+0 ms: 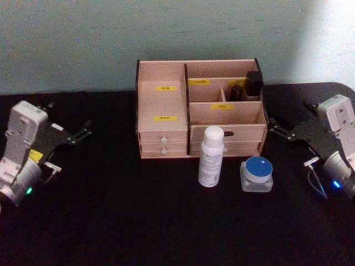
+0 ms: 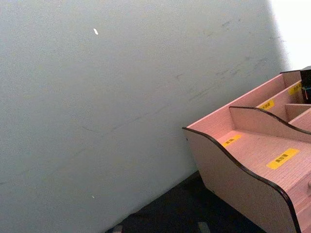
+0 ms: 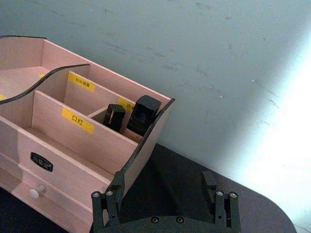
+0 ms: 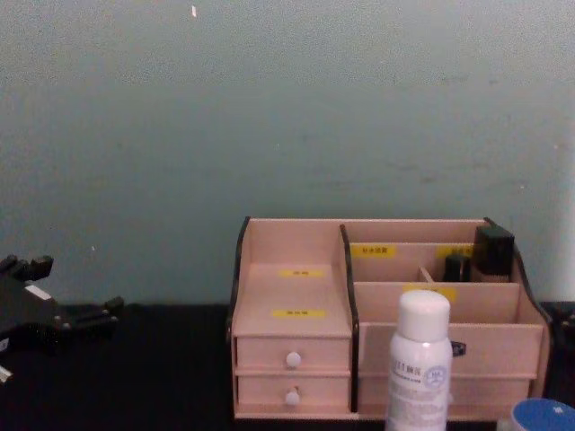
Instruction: Pick up the facial cleanser and watermelon frost from the table and place them into the tiered storage box.
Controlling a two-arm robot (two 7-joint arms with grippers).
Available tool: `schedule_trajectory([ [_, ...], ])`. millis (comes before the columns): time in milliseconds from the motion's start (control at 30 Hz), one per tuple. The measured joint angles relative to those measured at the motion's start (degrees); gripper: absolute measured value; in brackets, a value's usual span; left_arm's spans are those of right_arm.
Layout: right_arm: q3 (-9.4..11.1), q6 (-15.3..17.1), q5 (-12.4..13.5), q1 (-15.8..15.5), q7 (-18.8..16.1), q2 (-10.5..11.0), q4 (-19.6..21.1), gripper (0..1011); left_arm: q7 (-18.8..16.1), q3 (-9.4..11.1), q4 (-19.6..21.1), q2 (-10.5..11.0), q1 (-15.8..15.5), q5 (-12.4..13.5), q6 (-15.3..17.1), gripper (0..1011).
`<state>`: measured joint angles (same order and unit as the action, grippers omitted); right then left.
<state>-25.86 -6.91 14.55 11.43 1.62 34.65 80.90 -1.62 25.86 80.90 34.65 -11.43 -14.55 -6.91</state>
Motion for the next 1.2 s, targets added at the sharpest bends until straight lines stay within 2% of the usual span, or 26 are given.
schedule_trajectory([
  [767, 0.1, 0.0, -0.1, 0.0, 0.0, 0.0, 0.0, 1000, 0.0, 0.0, 0.0, 0.0, 0.0, 0.0, 0.0, 1001],
  [1000, 2.2, -2.1, -0.6, -1.4, -0.1, 0.1, 1.0, 1000, 0.0, 0.0, 0.0, 0.0, 0.0, 0.0, 0.0, 1001],
  [1200, 4.9, -3.3, 1.2, -4.8, -2.2, 2.4, 5.7, 1000, 0.0, 0.0, 0.0, 0.0, 0.0, 0.0, 0.0, 1001],
])
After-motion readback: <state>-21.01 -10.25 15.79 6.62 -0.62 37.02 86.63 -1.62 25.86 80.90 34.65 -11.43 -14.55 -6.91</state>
